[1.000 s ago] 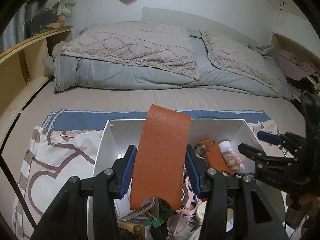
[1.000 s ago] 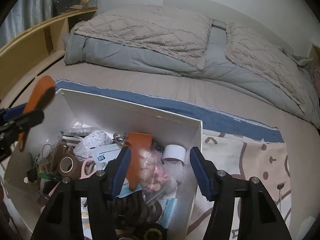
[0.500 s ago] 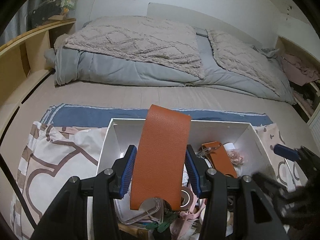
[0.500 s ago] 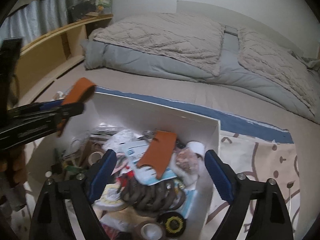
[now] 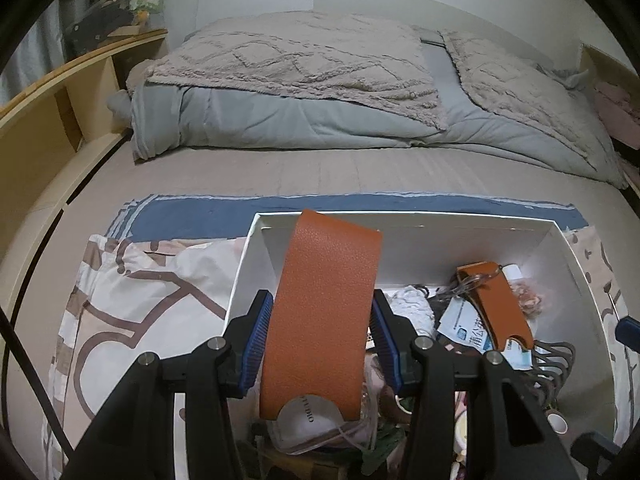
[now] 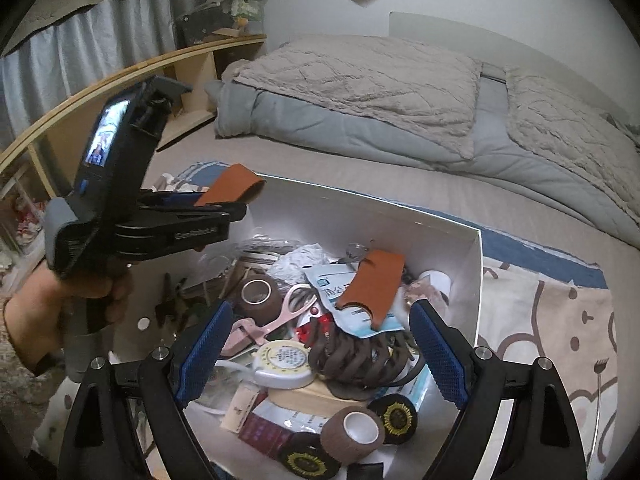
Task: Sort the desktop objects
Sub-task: 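Lower the bag into the box and open the right gripper while the left gripper lowers and releases the strip, then raise both open grippers out of the box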
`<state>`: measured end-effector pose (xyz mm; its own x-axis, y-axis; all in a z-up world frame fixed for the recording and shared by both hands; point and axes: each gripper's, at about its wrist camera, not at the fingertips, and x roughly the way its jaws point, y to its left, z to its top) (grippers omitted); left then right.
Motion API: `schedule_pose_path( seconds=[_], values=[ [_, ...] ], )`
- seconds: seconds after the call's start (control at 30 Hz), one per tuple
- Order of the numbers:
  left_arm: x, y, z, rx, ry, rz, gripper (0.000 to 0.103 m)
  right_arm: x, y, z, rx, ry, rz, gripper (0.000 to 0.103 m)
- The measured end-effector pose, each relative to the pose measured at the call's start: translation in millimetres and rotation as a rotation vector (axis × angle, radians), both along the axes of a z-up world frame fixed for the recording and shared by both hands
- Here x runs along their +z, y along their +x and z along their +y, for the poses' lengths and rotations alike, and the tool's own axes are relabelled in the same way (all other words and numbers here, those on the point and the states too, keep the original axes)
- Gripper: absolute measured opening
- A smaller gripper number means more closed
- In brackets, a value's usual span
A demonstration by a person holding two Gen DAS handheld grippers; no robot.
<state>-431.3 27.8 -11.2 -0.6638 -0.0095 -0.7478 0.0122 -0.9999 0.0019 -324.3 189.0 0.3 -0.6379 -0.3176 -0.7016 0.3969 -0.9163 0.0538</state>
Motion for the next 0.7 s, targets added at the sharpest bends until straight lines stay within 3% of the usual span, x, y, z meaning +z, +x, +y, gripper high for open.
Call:
schedule_pose_path(
  seconds=[0.07,0.1,0.43,0.5,0.7],
  values=[
    [1,1,-4,0.02,0.009,0.003,0.085,-1,1,1,-0.003,-0.012,-0.003,0.09],
    [3,1,-4,0.026,0.011,0.014,0.09,-2,1,2,-0.003,-0.015,-0.005,0.09],
    [17,21,3,-0.013,-0.02,0.058,0.091,-1,5,13,-0.072,-0.026,-0.001,0.091],
    [20,24,4,-0.011,-0.014,0.063,0.091,2,7,15,-0.082,-0.03,0.004,0.098],
    [30,42,9,-0.026,-0.001,0.089,0.091,14,14,19,-0.112,-0.044,0.027,0.099]
  ],
)
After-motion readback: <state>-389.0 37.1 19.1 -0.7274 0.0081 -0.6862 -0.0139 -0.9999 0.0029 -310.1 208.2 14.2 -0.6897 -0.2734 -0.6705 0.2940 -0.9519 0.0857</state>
